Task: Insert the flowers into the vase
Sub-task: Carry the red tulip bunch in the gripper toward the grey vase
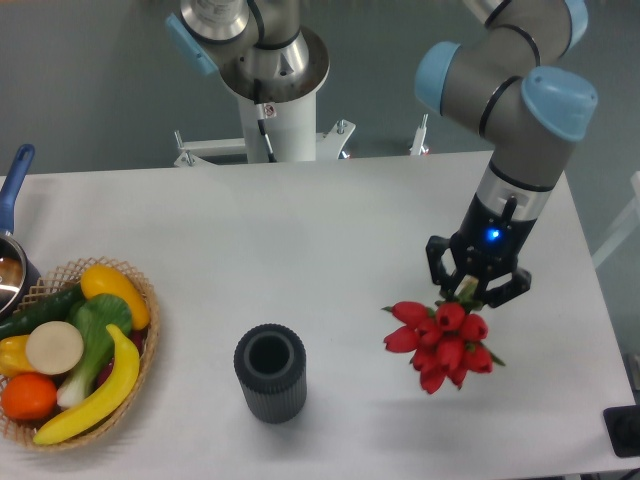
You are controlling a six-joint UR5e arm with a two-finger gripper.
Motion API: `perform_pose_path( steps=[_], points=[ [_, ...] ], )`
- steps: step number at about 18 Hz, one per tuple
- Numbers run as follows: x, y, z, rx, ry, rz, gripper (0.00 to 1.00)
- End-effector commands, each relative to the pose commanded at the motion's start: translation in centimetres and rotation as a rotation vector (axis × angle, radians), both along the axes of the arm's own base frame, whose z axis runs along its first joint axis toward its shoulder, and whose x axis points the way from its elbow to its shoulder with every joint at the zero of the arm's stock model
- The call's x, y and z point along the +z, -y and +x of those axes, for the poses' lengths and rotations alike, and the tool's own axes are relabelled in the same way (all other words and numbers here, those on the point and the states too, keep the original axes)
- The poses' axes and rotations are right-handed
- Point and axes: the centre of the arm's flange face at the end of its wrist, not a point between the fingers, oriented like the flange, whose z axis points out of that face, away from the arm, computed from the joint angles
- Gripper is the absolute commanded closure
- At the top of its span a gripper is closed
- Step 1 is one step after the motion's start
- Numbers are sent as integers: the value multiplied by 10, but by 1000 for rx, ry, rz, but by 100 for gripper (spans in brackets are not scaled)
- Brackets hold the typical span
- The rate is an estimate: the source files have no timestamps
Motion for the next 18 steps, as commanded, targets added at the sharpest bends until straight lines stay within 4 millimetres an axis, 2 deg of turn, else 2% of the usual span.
perform_pose_path(
  steps=[2, 4, 8, 14, 16, 18],
  points=[
    [12, -8, 4, -21, 50, 201, 100],
    [18, -10, 9, -65, 52, 325, 100],
    [37, -19, 21, -138, 69, 480, 100],
    [71, -15, 36, -219, 131, 662, 100],
    [97, -8, 46, -271, 160, 772, 100],
    [100, -6, 50, -288, 185, 813, 100]
  ],
)
